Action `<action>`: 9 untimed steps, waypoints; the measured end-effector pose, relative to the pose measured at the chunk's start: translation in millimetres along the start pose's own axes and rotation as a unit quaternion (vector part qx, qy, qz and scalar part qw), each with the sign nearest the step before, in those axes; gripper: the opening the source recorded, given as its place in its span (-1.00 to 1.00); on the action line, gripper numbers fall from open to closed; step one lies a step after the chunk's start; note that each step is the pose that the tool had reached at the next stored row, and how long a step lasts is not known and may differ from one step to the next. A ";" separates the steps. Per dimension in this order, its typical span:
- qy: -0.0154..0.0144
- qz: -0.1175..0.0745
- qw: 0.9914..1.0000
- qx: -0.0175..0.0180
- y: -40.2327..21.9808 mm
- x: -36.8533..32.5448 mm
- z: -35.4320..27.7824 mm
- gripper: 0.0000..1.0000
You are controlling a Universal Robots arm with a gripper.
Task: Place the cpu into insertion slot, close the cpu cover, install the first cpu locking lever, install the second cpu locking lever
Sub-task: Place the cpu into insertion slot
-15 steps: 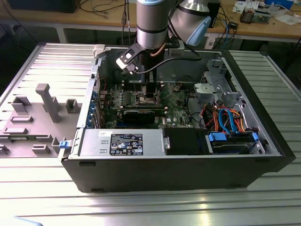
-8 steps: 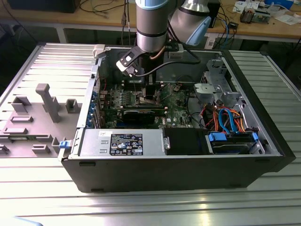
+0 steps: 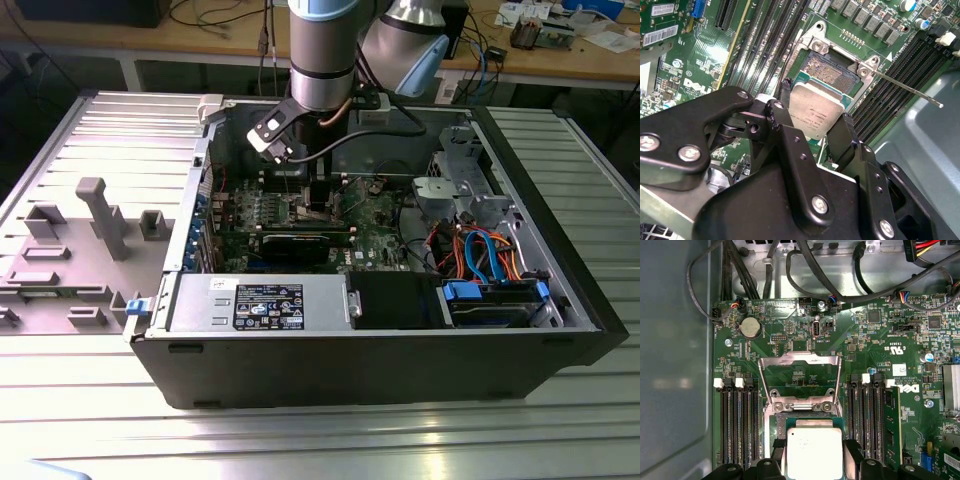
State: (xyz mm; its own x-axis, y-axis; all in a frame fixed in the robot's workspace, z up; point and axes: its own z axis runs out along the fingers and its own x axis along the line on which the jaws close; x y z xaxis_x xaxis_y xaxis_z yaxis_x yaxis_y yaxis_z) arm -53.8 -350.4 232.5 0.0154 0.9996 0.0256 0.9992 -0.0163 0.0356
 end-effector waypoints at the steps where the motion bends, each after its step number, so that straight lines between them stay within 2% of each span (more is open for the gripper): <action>1: 0.000 0.000 1.000 0.000 0.0 0.0 0.0 0.08; 6: 0.000 -0.001 1.000 0.000 -0.5 0.2 0.9 0.08; 9: 0.000 -0.010 1.000 0.000 -2.0 0.1 6.9 0.08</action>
State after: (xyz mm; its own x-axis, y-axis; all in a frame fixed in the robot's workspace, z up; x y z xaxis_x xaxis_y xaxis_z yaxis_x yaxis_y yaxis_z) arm -55.6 -350.1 225.6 -0.0050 0.9997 0.0257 0.9993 0.0041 0.0359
